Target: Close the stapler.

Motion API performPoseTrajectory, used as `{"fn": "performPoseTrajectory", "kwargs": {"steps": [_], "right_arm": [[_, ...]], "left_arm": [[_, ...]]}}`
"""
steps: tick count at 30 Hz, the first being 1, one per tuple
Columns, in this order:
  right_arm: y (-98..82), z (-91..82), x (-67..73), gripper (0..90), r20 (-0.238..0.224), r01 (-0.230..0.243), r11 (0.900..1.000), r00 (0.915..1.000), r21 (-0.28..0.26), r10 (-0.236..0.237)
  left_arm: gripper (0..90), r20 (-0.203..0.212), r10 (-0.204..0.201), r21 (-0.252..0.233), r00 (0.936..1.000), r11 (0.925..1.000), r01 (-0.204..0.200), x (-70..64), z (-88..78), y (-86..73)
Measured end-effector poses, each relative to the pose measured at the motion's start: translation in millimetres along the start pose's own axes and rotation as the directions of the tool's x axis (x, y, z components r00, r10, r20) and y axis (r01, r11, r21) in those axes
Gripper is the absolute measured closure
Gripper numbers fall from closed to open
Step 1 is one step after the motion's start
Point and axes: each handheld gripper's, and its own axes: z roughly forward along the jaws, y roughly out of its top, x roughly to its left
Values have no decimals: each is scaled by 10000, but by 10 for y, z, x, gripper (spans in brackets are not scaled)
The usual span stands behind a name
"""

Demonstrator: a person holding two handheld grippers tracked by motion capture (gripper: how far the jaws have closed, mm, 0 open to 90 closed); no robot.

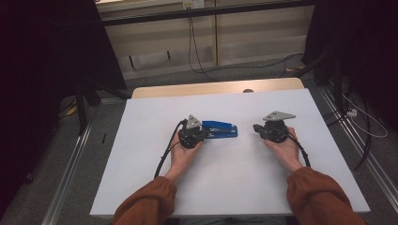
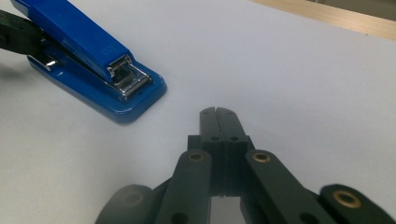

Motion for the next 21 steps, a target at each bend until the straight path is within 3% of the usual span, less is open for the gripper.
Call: {"fn": "performPoseTrajectory", "kwargs": {"steps": [6, 11, 17, 21], "right_arm": [[10, -20, 25, 900, -212, -49, 9997, 9998, -226, 44], [9, -39, 7, 848, -310, -243, 9991, 9993, -356, 232], [9, -47, -7, 707, -470, -535, 9977, 9976, -426, 515], [13, -60, 18, 616, -614, -549, 9979, 9967, -340, 527]], "left_arm": [[900, -39, 113, -39, 9999, 9999, -113, -5, -3, -2], [852, 79, 108, 62, 9999, 9999, -109, 16, -24, 5], [807, 416, 156, 181, 9990, 9997, -164, -27, -49, 11], [765, 359, 203, 256, 9991, 9994, -212, -43, -69, -13]]}}
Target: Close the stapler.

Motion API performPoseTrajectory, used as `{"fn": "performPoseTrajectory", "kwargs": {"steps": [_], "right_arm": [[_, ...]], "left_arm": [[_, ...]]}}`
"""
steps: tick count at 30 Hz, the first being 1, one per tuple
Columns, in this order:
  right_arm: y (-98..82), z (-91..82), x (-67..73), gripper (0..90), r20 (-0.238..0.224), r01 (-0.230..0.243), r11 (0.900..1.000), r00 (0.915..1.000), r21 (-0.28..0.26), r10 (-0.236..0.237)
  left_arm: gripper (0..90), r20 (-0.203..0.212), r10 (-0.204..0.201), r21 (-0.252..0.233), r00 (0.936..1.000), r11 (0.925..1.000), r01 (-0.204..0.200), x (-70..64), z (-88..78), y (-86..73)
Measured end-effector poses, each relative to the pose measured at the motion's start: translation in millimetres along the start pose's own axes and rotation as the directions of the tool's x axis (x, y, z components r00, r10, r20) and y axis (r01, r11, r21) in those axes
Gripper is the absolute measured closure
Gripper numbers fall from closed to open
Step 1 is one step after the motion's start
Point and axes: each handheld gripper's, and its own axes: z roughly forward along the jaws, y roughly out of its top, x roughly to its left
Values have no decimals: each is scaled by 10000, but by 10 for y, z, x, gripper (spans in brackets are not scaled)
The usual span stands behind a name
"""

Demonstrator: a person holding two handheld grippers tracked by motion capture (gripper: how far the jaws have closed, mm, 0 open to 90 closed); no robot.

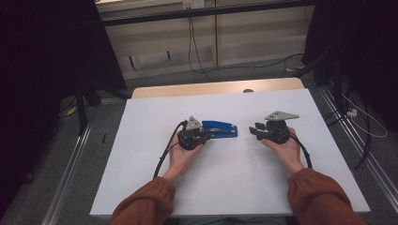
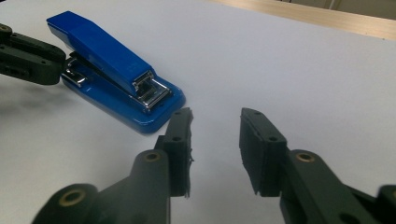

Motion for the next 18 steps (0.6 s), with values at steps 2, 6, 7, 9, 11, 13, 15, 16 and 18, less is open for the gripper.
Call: {"fn": "performPoseTrajectory", "kwargs": {"steps": [2, 6, 7, 9, 11, 13, 15, 16, 18], "right_arm": [[1, -4, 1, 573, -19, -44, 10000, 10000, -32, 43], [-14, -9, -7, 413, 173, -234, 9997, 9996, -120, 236], [-18, -7, -16, 401, 162, -293, 9995, 9994, -143, 295], [-22, -4, -26, 355, 203, -304, 9994, 9993, -151, 307], [-19, -3, -32, 309, 237, -428, 9987, 9988, -275, 435], [-13, -9, -20, 268, 268, -295, 9991, 9992, -300, 303], [-4, -17, 4, 209, 228, -272, 9989, 9993, -373, 281], [-1, -21, 16, 177, 270, -265, 9989, 9993, -396, 276], [6, -28, 34, 112, 176, -200, 9987, 9996, -468, 208]], "left_arm": [[741, -64, -39, 16, 10000, 10000, 39, -2, -12, -15], [631, 36, -584, -19, 9983, 9983, 584, 10, -42, -38], [608, -22, -472, 26, 9989, 9989, 472, 12, -49, -40], [571, -3, -533, 49, 9986, 9986, 533, 8, -56, -52], [532, 30, -482, 70, 9988, 9988, 482, 10, -73, -55], [480, -41, -531, 16, 9986, 9986, 531, 9, -93, -53], [437, -130, -563, 28, 9983, 9984, 564, 3, -126, -54], [411, -232, -555, 50, 9982, 9984, 556, 0, -140, -56], [345, -378, -450, 60, 9983, 9990, 453, -1, -161, -56]]}}
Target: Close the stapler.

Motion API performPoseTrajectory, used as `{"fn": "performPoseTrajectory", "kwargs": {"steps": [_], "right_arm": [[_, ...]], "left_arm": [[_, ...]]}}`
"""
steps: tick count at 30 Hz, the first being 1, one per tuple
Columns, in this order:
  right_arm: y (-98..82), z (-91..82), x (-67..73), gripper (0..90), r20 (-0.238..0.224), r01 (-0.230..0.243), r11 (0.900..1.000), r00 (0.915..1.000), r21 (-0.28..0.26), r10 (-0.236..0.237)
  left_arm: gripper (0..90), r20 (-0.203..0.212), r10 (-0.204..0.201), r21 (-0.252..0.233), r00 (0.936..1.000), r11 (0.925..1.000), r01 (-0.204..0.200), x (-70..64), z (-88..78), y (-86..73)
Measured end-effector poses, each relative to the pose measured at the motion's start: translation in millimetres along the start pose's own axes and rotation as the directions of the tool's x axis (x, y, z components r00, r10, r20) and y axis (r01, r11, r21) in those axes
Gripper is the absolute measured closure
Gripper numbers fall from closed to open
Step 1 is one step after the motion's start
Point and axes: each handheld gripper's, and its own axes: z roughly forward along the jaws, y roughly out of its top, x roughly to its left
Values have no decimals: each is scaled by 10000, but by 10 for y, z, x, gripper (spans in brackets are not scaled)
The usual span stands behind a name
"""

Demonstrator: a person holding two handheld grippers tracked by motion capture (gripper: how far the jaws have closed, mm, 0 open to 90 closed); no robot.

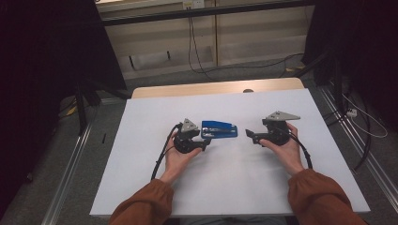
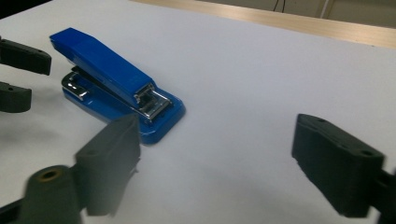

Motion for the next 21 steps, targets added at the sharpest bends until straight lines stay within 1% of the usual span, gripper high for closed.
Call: {"fn": "performPoseTrajectory", "kwargs": {"steps": [3, 4, 7, 9, 10, 11, 12, 14, 15, 16, 17, 19, 20, 21], "right_arm": [[1, -5, 25, 49, -47, -26, 10000, 10000, -19, 26], [0, -9, 32, 36, -102, -115, 9999, 9999, -18, 115], [2, -24, 42, 37, -336, -543, 9985, 9980, -95, 540], [9, -38, 53, 40, -355, -539, 9983, 9980, -199, 531], [15, -45, 63, 40, -300, -465, 9987, 9985, -215, 459], [17, -51, 71, 40, -249, -392, 9989, 9989, -256, 386], [18, -57, 79, 39, -265, -387, 9989, 9989, -265, 380], [14, -60, 95, 39, -258, -383, 9990, 9990, -244, 376], [12, -64, 106, 41, -198, -367, 9990, 9991, -244, 362], [9, -73, 115, 45, -196, -314, 9992, 9993, -260, 309], [5, -92, 127, 50, -194, -281, 9988, 9994, -408, 274], [5, -145, 150, 50, -214, -218, 9971, 9996, -733, 202], [8, -175, 156, 50, -188, -222, 9966, 9996, -794, 208], [9, -204, 161, 49, -194, -218, 9957, 9996, -902, 201]], "left_arm": [[250, -332, 36, -113, 9994, 9999, -40, 11, -26, -3], [219, -372, 76, -149, 9993, 9999, -81, 20, -33, -4], [141, -450, -11, -158, 9990, 9999, 4, 35, -48, -13], [88, -412, -127, -216, 9991, 9997, 118, 36, -64, -9], [66, -494, -126, -295, 9987, 9995, 112, 32, -75, -5], [49, -562, -212, -422, 9982, 9989, 189, 20, -86, -4], [39, -554, -355, -499, 9978, 9982, 327, 8, -96, -4], [40, -376, -598, -553, 9975, 9968, 577, -2, -128, 5], [40, -288, -628, -652, 9976, 9960, 608, -9, -145, 6], [40, -202, -546, -740, 9983, 9958, 530, -16, -167, 6], [41, -304, -424, -810, 9986, 9959, 399, -22, -190, 7], [37, -744, -146, -811, 9971, 9967, 85, -33, -228, -2], [36, -868, -91, -891, 9962, 9960, 14, -26, -248, -13], [35, -876, -130, -956, 9961, 9954, 46, -9, -268, -23]]}}
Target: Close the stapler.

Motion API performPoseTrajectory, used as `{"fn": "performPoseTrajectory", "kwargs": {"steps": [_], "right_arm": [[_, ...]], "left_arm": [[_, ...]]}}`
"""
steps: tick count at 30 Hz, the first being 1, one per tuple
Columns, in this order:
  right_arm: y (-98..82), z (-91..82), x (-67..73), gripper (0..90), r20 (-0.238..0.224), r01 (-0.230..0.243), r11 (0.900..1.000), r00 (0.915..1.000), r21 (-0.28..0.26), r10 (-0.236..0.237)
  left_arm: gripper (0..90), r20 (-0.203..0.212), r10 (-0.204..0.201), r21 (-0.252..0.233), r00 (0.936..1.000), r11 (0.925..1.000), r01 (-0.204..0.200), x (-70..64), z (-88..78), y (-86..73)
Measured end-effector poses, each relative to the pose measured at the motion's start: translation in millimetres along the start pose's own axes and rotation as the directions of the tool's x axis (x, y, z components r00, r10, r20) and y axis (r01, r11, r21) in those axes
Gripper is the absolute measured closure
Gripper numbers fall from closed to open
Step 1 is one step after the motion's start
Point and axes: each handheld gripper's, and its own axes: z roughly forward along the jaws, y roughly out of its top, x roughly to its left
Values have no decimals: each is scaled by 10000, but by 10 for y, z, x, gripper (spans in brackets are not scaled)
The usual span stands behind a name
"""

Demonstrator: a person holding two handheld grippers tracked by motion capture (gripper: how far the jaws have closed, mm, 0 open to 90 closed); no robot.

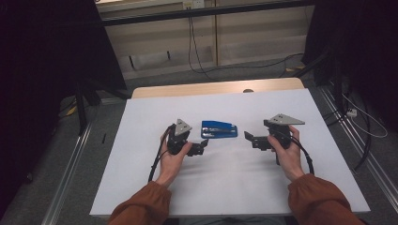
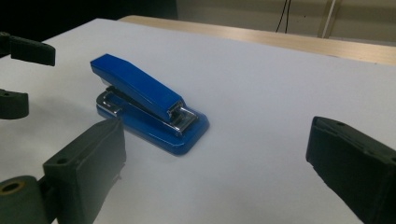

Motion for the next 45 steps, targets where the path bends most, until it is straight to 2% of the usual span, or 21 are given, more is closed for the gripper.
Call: {"fn": "performPoseTrajectory", "kwargs": {"steps": [2, 5, 9, 11, 13, 18, 21, 25, 28, 30, 33, 36, 37, 40, 43, 45], "right_arm": [[-3, -58, 7, 49, 139, 43, 9999, 9999, -92, -42], [-29, -121, 6, 49, 283, 127, 9998, 9995, -155, -123], [-87, -173, -6, 49, 281, -122, 9999, 9995, -101, 125], [-98, -192, 0, 50, 600, 78, 9999, 9982, -92, -72], [-90, -224, 6, 49, 847, 53, 9995, 9964, -318, -25], [-113, -293, 36, 42, 952, 116, 9994, 9954, -318, -86], [-139, -338, 50, 28, 917, -172, 9990, 9956, -424, 211], [-152, -405, 55, 27, 1231, -30, 9982, 9923, -591, 102], [-144, -470, 49, 29, 1399, 59, 9978, 9902, -663, 35], [-135, -526, 33, 31, 1496, 103, 9970, 9888, -773, 14], [-174, -603, 8, 31, 1609, 111, 9970, 9870, -763, 13], [-219, -670, -9, 30, 1678, 100, 9976, 9858, -687, 17], [-226, -691, -9, 30, 1682, 53, 9977, 9857, -672, 61], [-258, -748, -1, 29, 1799, 236, 9971, 9836, -724, -102], [-308, -798, 12, 30, 1876, 477, 9966, 9816, -674, -343], [-336, -830, 18, 30, 1901, 474, 9965, 9812, -682, -337]], "left_arm": [[35, -14, -132, -19, 9999, 9999, 131, 36, -45, -9], [34, -154, -315, -328, 9994, 9990, 310, 57, -127, -36], [34, -242, -438, -565, 9987, 9975, 423, 61, -214, -84], [34, -198, -474, -490, 9987, 9977, 463, 68, -258, -120], [34, -258, -518, -449, 9983, 9977, 506, 79, -306, -166], [33, -462, -651, -752, 9968, 9953, 616, 94, -437, -207], [33, -676, -690, -916, 9953, 9938, 626, 79, -503, -242], [33, -707, -895, -1046, 9935, 9911, 818, 72, -595, -244], [35, -528, -1263, -1352, 9906, 9837, 1183, 80, -681, -233], [36, -818, -920, -1388, 9924, 9871, 800, 75, -740, -239], [35, -832, -958, -1451, 9919, 9859, 830, 68, -814, -267], [36, -1020, -691, -1512, 9924, 9871, 532, -1, -875, -308], [37, -953, -753, -1549, 9926, 9861, 600, -21, -895, -321], [37, -961, -526, -1532, 9940, 9875, 374, -49, -961, -355], [36, -1030, -570, -1516, 9930, 9876, 410, -41, -1024, -395], [35, -1135, -628, -1493, 9916, 9877, 454, -34, -1063, -427]]}}
